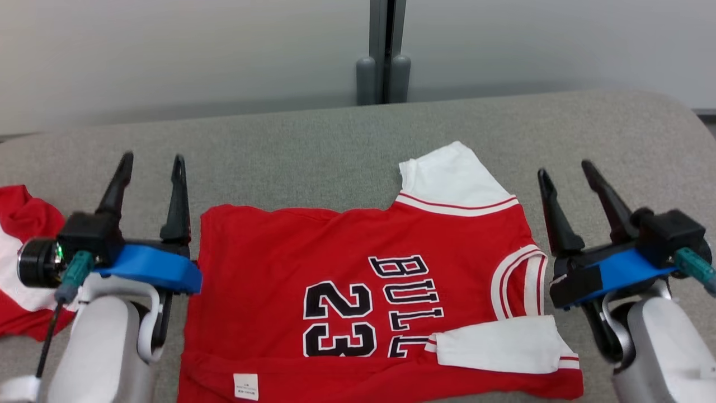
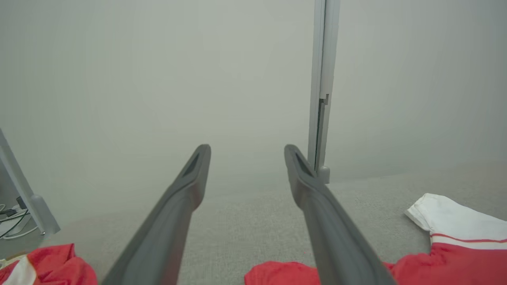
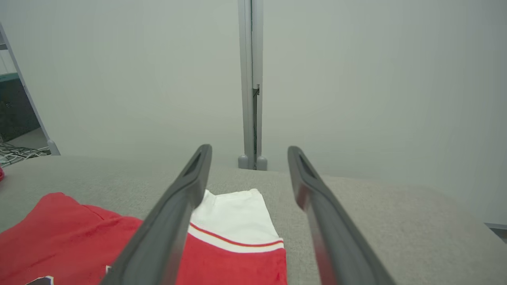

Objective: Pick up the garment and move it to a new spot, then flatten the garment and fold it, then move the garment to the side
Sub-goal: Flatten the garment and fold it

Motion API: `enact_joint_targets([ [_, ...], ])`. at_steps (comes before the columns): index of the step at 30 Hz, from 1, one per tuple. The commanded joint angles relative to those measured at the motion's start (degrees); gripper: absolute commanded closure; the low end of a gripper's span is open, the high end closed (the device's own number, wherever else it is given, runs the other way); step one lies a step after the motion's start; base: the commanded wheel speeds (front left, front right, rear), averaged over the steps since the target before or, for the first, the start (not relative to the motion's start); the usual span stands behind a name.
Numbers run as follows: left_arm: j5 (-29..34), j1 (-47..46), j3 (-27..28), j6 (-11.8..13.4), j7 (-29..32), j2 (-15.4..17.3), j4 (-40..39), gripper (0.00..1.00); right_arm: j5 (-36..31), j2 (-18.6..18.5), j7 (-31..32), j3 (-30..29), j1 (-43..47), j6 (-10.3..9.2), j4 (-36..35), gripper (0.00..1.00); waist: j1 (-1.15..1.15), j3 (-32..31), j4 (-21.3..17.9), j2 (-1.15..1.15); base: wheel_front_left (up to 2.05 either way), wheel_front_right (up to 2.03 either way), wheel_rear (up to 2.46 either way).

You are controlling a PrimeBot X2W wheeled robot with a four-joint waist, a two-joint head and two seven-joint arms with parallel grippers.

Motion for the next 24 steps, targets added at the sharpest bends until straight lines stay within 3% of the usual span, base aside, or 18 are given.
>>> enact_joint_targets([
  [1,0.0,-5.0,-0.6,-0.7,1.2,0.9,0.8,0.0,-0.1,-1.4,0.6,0.7,-4.9,0.01,1.3,0.0,-0.01,2.6,0.7,0.0,0.0,0.0,0.0],
  [12,-5.0,-24.9,-2.9,-3.1,7.7,3.1,13.4,0.0,1.3,-5.7,4.1,6.2,-26.3,0.01,16.3,0.0,-0.01,13.3,0.0,0.0,0.0,0.0,0.0],
  [20,-8.0,-27.7,-7.0,-3.6,11.1,2.2,25.3,0.0,3.3,-5.8,1.4,10.9,-33.4,0.01,27.7,0.0,-0.01,17.3,-0.3,0.0,0.0,0.0,0.0],
  [24,-9.8,-27.8,-9.0,-3.5,12.4,1.6,27.6,0.0,4.0,-6.3,-0.1,12.2,-34.5,0.0,30.8,0.0,-0.01,17.9,0.2,0.0,0.0,0.0,0.0],
])
